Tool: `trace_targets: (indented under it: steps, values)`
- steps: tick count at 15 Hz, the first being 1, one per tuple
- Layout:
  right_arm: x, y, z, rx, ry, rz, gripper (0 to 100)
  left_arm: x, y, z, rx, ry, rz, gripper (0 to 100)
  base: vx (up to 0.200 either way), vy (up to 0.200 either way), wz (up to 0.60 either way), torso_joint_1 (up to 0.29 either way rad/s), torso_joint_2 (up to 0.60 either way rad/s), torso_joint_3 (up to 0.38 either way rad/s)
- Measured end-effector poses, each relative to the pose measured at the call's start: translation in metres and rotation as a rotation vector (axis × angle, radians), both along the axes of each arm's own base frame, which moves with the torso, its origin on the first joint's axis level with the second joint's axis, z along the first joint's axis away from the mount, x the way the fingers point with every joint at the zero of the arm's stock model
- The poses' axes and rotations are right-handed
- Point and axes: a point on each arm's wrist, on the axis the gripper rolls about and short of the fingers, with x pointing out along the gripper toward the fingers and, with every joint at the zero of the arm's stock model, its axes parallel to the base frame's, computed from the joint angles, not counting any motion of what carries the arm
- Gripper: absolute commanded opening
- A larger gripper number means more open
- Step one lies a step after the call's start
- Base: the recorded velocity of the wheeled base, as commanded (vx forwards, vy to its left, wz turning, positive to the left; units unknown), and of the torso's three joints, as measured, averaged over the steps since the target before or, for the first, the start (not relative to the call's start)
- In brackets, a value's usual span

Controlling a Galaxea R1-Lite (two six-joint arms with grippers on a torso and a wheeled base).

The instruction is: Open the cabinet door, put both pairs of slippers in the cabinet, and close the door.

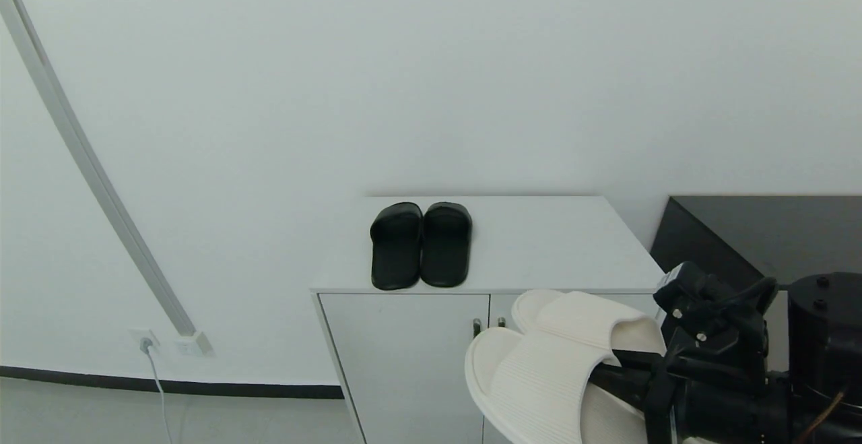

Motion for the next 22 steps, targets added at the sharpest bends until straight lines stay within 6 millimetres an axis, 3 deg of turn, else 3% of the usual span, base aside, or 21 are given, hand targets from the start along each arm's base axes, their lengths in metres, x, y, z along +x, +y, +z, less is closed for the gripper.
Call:
trace_targets:
  steps: [13,18,19,22]
  values:
    - [-0.0008,-0.001,-0.0013,-0.004,0.002,0.001,0,0.0,0.0,0.0,-0.002,0.0,0.001,0,0.0,0.0,0.0,-0.002,0.0,0.003]
    - [-0.0019,-0.0017,-0.0042,-0.02,0.002,0.008,0,0.0,0.0,0.0,-0.006,0.0,0.002,0,0.0,0.0,0.0,-0.184,0.44,0.245]
    - [-0.002,-0.0018,-0.0043,-0.02,0.002,0.008,0,0.0,0.0,0.0,-0.007,0.0,0.001,100,0.0,0.0,0.0,-0.232,0.54,0.315]
    - [-0.0021,-0.0019,-0.0044,-0.02,0.002,0.008,0,-0.0001,0.0,0.0004,-0.018,-0.001,0.003,100,0.0,0.0,0.0,-0.222,0.55,0.321]
